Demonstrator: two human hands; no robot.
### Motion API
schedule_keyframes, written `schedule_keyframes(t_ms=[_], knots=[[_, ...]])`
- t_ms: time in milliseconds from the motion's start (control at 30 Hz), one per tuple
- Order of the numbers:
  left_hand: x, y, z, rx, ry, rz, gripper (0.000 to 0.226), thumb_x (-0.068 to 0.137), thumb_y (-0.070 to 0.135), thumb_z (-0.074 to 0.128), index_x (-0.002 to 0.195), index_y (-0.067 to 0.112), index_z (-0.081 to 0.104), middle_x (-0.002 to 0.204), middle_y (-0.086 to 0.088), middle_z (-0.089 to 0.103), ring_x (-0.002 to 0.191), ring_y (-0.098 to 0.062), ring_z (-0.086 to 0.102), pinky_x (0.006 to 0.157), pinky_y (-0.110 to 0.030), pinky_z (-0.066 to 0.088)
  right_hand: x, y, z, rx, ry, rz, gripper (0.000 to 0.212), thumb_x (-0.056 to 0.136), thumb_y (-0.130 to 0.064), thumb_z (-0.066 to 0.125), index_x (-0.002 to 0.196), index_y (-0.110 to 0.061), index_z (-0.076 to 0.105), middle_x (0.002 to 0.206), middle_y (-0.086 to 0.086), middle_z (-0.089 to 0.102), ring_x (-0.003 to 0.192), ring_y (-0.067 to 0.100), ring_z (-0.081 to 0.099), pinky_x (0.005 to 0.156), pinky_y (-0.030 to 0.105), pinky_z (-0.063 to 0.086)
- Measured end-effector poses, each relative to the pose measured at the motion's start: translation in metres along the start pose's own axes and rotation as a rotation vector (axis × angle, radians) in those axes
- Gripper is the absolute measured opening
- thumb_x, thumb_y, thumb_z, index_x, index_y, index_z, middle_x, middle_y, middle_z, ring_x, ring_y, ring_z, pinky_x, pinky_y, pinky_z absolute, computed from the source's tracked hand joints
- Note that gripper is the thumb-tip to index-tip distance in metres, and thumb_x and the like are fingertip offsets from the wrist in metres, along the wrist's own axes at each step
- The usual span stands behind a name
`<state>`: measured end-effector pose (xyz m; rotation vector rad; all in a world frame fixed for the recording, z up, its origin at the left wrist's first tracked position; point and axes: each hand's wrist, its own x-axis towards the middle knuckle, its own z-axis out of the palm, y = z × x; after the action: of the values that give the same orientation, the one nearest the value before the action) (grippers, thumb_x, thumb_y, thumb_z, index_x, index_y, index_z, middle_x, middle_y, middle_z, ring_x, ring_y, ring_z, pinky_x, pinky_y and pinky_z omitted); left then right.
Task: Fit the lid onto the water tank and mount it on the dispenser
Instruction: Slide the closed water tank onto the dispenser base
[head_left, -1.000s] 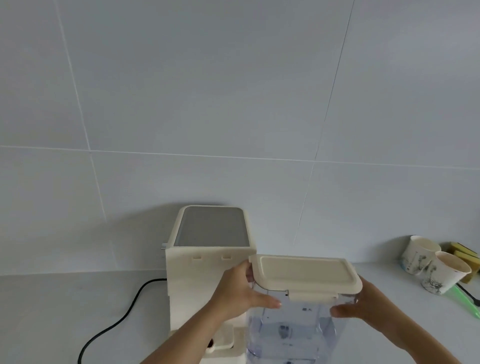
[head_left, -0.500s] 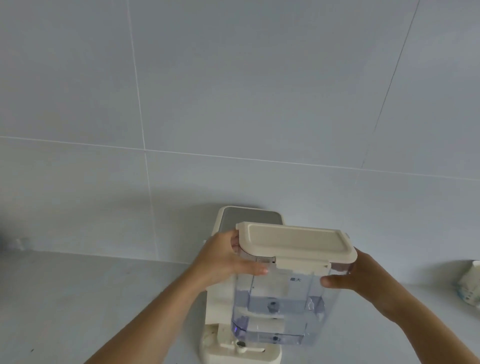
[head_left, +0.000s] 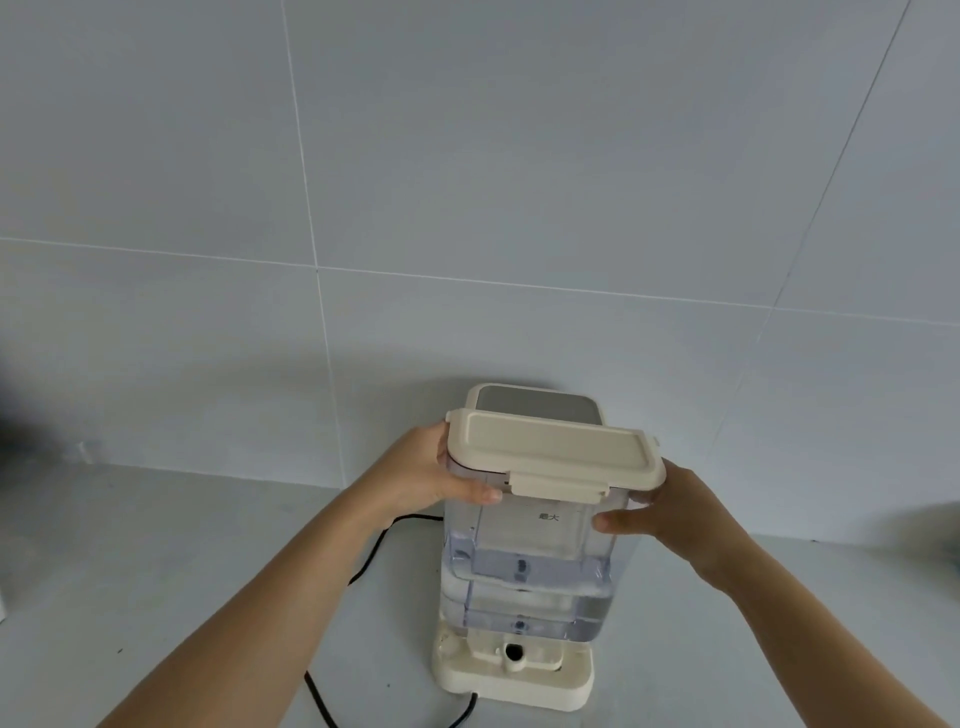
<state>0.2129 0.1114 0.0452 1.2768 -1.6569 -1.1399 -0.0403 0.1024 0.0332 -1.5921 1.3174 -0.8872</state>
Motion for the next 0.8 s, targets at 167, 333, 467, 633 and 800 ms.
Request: schedule_keyframes(t_ms=[167, 333, 467, 633, 800], knots=[[0.007, -0.012, 0.006, -0.02, -0.032, -0.031, 0.055, 0.059, -0.005, 0.078, 0.091, 0.035, 0.058, 0.084, 0.024, 0.069, 0.081, 0.011, 0.064, 0.067, -0.005, 0.049, -0.002, 0.014, 0.004, 0.017, 0.025, 0.051, 0.055, 0.05, -0.003, 0.082, 0.094, -0.028, 0.061, 0.1, -0.006, 0.069, 0.102, 0.015, 0.059, 0.083, 0.029, 0.044], [0.004, -0.026, 0.011, -0.005, -0.004, -0.086, 0.059, 0.059, -0.002, 0.079, 0.098, 0.034, 0.055, 0.104, 0.011, 0.066, 0.103, -0.009, 0.061, 0.093, -0.027, 0.048, -0.002, 0.025, 0.012, -0.004, 0.014, 0.081, 0.062, 0.05, -0.004, 0.083, 0.102, -0.024, 0.059, 0.103, -0.003, 0.067, 0.102, 0.017, 0.058, 0.084, 0.03, 0.046], [-0.003, -0.037, 0.016, -0.003, -0.001, -0.132, 0.063, 0.059, -0.004, 0.078, 0.11, 0.024, 0.054, 0.111, 0.003, 0.066, 0.108, -0.015, 0.059, 0.098, -0.034, 0.047, -0.004, 0.033, 0.02, -0.027, 0.009, 0.075, 0.059, 0.051, -0.004, 0.083, 0.099, -0.028, 0.057, 0.099, -0.005, 0.066, 0.098, 0.016, 0.058, 0.071, 0.022, 0.044], [-0.004, -0.041, 0.017, -0.018, -0.006, -0.142, 0.07, 0.059, -0.003, 0.078, 0.119, 0.02, 0.051, 0.115, 0.003, 0.065, 0.109, -0.012, 0.059, 0.097, -0.031, 0.047, -0.005, 0.038, 0.023, -0.031, 0.035, 0.085, 0.061, 0.051, -0.005, 0.083, 0.098, -0.03, 0.054, 0.094, -0.012, 0.064, 0.094, 0.014, 0.057, 0.068, 0.02, 0.043], [-0.003, -0.044, 0.015, -0.024, -0.001, -0.154, 0.069, 0.06, -0.005, 0.077, 0.117, 0.021, 0.051, 0.115, -0.001, 0.065, 0.109, -0.017, 0.058, 0.099, -0.038, 0.047, -0.006, 0.036, 0.027, -0.035, 0.041, 0.056, 0.061, 0.052, -0.006, 0.083, 0.097, -0.034, 0.053, 0.095, -0.015, 0.063, 0.092, 0.008, 0.056, 0.066, 0.016, 0.041]])
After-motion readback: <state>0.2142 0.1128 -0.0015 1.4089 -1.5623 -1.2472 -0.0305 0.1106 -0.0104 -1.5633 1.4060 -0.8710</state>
